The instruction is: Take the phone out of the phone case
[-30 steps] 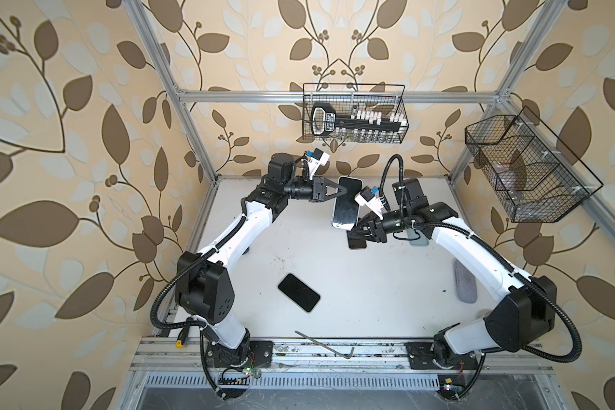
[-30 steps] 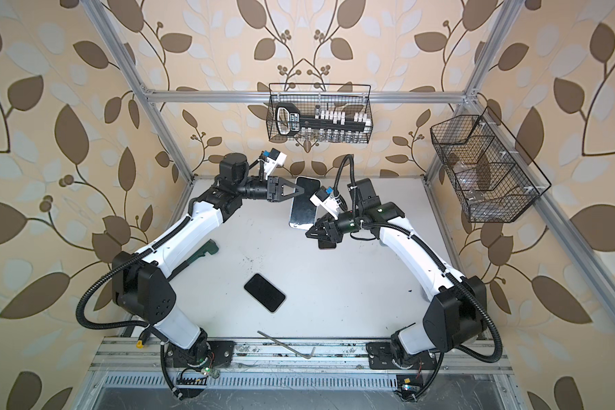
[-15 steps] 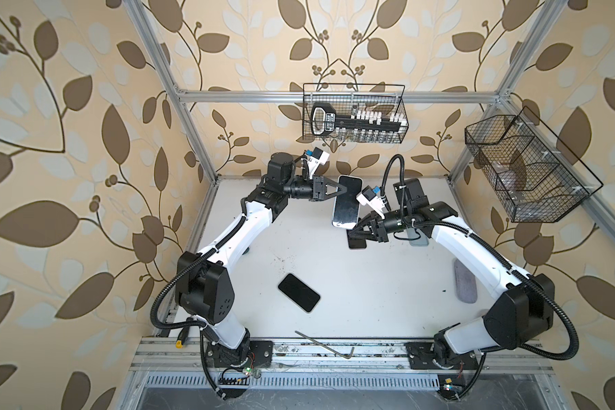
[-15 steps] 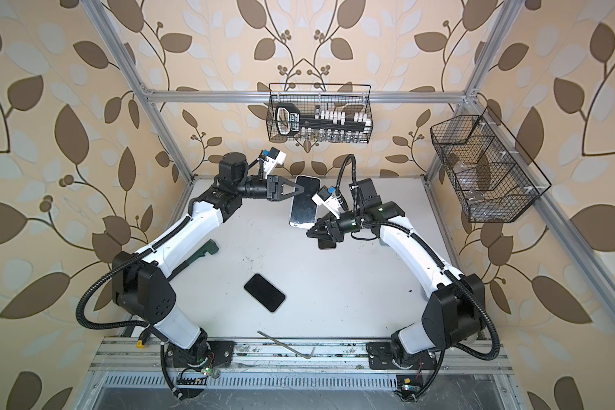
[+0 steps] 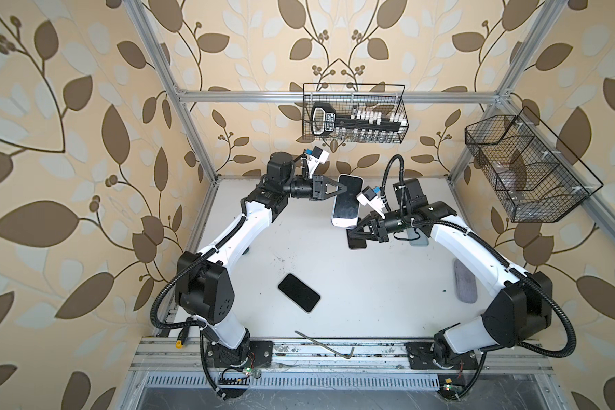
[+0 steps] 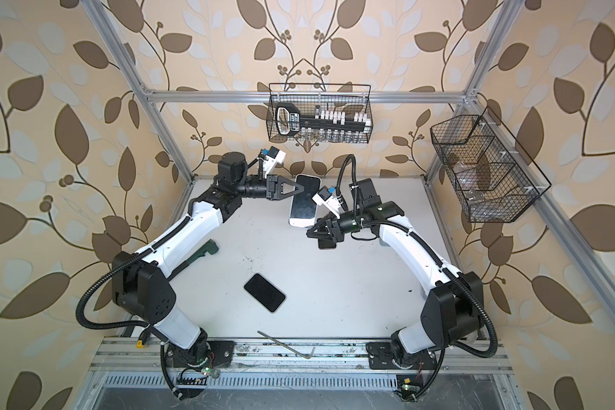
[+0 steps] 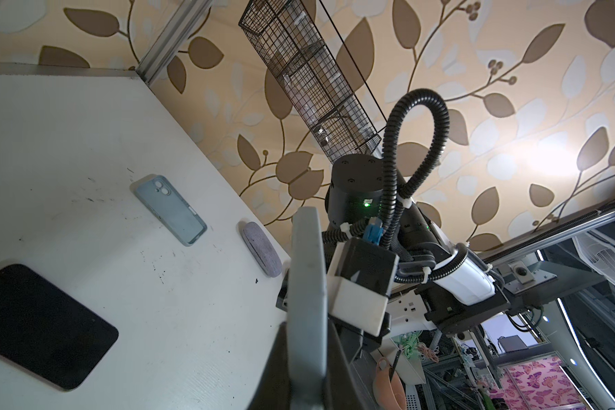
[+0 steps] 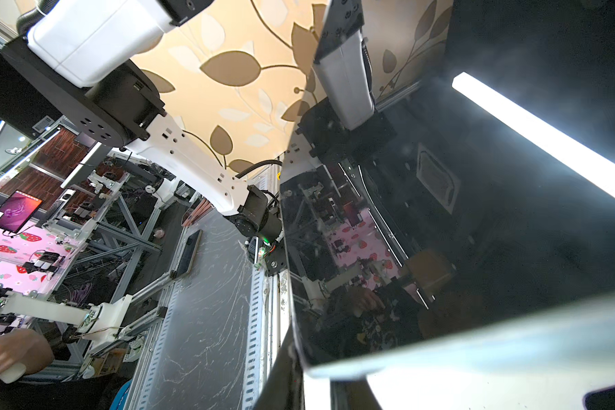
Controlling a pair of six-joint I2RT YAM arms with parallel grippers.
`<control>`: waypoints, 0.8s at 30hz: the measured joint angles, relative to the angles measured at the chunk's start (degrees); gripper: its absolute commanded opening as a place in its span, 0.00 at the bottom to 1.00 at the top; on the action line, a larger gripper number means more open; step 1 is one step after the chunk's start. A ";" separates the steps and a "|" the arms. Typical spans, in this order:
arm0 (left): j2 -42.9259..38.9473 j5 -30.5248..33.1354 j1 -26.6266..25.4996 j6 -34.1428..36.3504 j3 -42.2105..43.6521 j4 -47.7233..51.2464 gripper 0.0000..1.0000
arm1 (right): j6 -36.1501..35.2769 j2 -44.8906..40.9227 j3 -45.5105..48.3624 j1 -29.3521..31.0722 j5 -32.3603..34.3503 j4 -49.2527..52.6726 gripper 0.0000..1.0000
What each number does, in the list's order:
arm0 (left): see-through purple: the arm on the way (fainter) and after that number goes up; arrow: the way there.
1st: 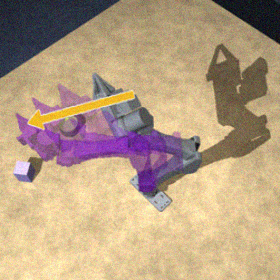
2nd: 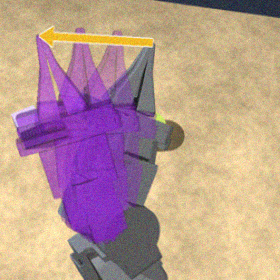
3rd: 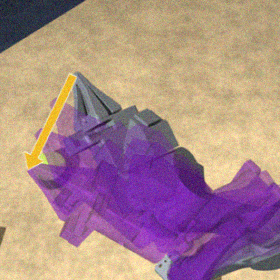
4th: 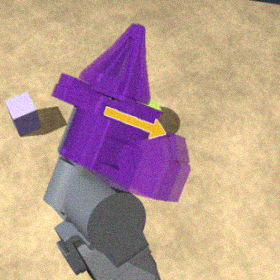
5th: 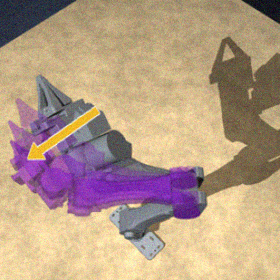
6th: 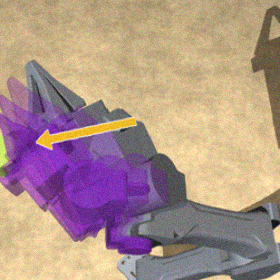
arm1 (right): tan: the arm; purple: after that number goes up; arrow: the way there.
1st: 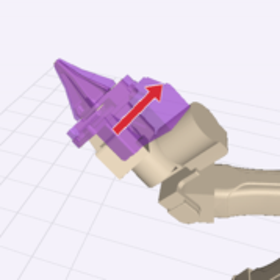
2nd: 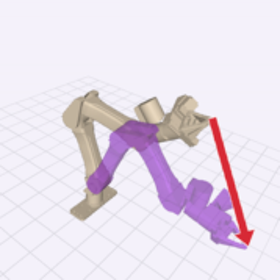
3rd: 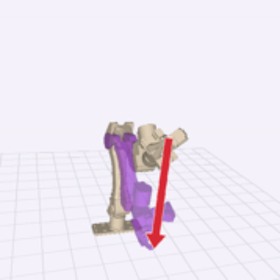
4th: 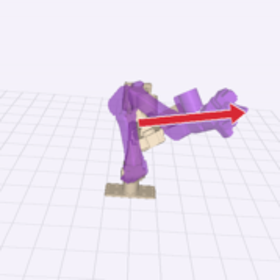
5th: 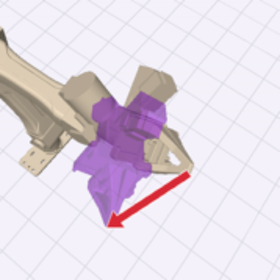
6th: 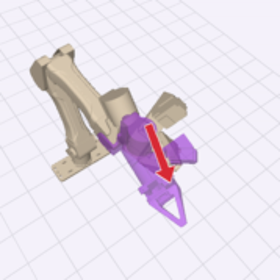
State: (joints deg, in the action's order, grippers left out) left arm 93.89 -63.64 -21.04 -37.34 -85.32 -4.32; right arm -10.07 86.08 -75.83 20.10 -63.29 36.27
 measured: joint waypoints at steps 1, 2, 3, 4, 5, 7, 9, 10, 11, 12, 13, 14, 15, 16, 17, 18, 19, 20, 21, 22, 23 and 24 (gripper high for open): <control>0.00 0.02 0.00 -0.24 0.07 -0.28 0.00 | -0.02 0.00 0.00 -0.02 0.00 0.07 0.11; 0.00 0.02 0.00 -0.50 0.13 -0.59 0.00 | -0.02 0.00 0.04 -0.02 -0.02 0.04 0.10; 0.00 0.02 0.00 -0.74 0.22 -0.92 0.00 | -0.04 0.02 0.04 -0.02 -0.07 0.07 0.10; 0.00 0.00 0.00 -1.07 0.35 -1.36 0.00 | -0.04 0.02 0.09 -0.02 -0.20 0.07 0.10; 0.00 0.00 -0.02 -1.36 0.37 -1.55 0.00 | -0.02 0.02 0.09 -0.02 -0.31 0.07 0.13; -0.04 0.04 -0.04 -1.70 0.63 -2.05 0.00 | -0.22 0.02 0.09 -0.02 -0.63 -0.09 0.22; -0.17 0.07 -0.39 -1.88 1.36 -2.40 0.00 | -0.24 0.02 0.09 -0.02 -1.18 -0.50 0.26; -0.17 0.04 -0.74 -1.99 1.68 -2.38 0.00 | -0.17 0.02 0.09 -0.02 -1.33 -0.57 0.26; -0.17 0.02 -0.87 -2.03 1.97 -2.40 0.00 | -0.11 0.02 0.09 -0.07 -1.49 -0.59 0.26; -0.17 0.00 -1.18 -2.10 2.16 -2.38 0.00 | -0.07 0.02 0.09 -0.22 -1.70 -0.57 0.26; -0.17 0.00 -1.18 -2.10 2.25 -2.38 0.00 | -0.04 0.02 0.09 -0.33 -1.92 -0.57 0.25; -0.17 0.04 -1.18 -2.10 2.25 -2.47 0.00 | -0.02 0.02 0.09 -0.46 -2.16 -0.50 0.24; -0.20 0.02 -1.18 -2.10 2.25 -2.71 0.00 | -0.02 0.02 0.09 -0.61 -2.47 -0.55 0.23; -0.20 -0.02 -1.18 -2.10 2.25 -2.95 0.00 | 0.02 0.02 0.09 -0.63 -2.60 -0.61 0.22; -0.20 -0.09 -1.18 -2.08 2.25 -3.21 0.00 | 0.11 0.02 0.09 -0.70 -2.84 -0.66 0.22; -0.20 -0.26 -1.18 -2.08 2.25 -3.41 0.00 | 0.20 0.02 0.09 -0.74 -2.99 -0.66 0.22; -0.20 -0.33 -1.18 -2.08 2.25 -3.54 0.00 | 0.24 0.02 0.09 -0.74 -3.13 -0.66 0.22; -0.20 -0.44 -1.18 -2.08 2.25 -3.72 0.00 | 0.24 0.02 0.09 -0.74 -3.26 -0.63 0.23; -0.20 -0.44 -1.18 -2.12 2.25 -3.78 0.00 | 0.22 0.02 0.09 -0.76 -3.37 -0.61 0.25; -0.20 -0.42 -1.18 -2.14 2.25 -3.76 0.00 | 0.13 0.02 0.09 -0.79 -3.39 -0.61 0.26; -0.20 -0.39 -1.18 -2.21 2.25 -3.65 0.00 | 0.00 0.02 0.09 -0.87 -3.39 -0.57 0.26; -0.20 -0.33 -1.18 -2.25 2.25 -3.43 0.00 | -0.09 0.02 0.09 -0.90 -3.41 -0.50 0.27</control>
State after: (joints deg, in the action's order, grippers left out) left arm 93.69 -63.96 -22.22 -39.59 -83.07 -7.75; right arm -10.15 86.11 -75.75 19.20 -66.70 35.77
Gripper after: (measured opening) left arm 0.116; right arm 0.259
